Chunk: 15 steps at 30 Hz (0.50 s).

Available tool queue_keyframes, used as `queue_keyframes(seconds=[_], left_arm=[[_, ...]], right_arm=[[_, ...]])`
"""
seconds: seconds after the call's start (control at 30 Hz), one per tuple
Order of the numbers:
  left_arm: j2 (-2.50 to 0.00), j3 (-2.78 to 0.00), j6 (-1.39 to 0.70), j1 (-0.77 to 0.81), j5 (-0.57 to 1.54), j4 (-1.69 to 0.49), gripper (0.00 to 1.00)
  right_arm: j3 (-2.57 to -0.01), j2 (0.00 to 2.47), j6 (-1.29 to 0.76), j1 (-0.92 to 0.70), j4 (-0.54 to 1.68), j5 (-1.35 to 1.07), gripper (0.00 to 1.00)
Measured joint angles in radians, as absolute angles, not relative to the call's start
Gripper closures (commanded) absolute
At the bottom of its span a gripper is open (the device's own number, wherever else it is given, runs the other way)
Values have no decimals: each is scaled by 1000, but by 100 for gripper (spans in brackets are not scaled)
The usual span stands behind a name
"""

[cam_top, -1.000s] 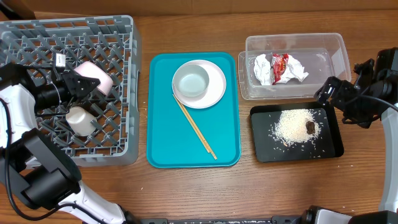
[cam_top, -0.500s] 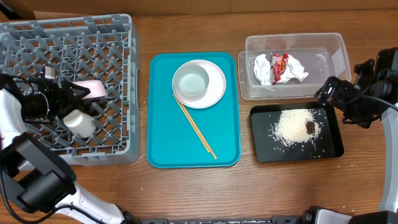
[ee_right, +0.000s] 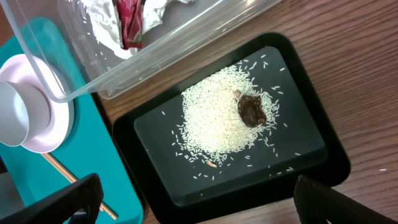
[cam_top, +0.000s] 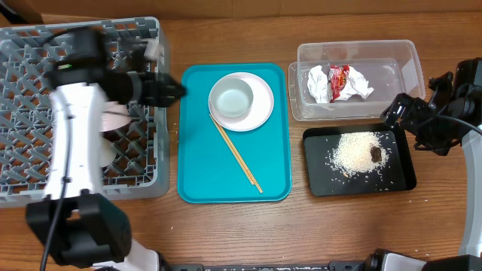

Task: Sort waste into correct bins and load items into the dishwasher
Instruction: 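Grasp the white bowl off the plate with the left gripper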

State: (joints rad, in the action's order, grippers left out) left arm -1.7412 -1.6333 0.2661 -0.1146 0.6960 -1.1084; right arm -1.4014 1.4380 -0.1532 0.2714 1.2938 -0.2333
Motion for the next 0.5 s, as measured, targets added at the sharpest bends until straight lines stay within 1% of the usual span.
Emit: queue_keyframes(seconds=[0.07, 0.13, 0.27, 0.4, 0.43, 0.5], left_arm=[[-1741, -1634, 266, 37, 561, -1038, 34], [-1745, -1634, 265, 134, 467, -1001, 33], [-1802, -1637, 266, 333, 242, -900, 37], [-1912, -1637, 266, 408, 167, -860, 41], [-1956, -1637, 266, 419, 154, -859, 47], [-2019, -1637, 268, 428, 142, -859, 51]], right_arm=[[-1401, 1438, -153, 271, 1294, -233, 0], [-1401, 1438, -153, 271, 1295, -233, 0], [-1401, 1438, -153, 271, 1294, -233, 0], [-1401, 1438, -153, 271, 1294, -233, 0], [-1401, 1438, -153, 271, 1294, -233, 0], [-1401, 1438, -153, 271, 1294, -233, 0]])
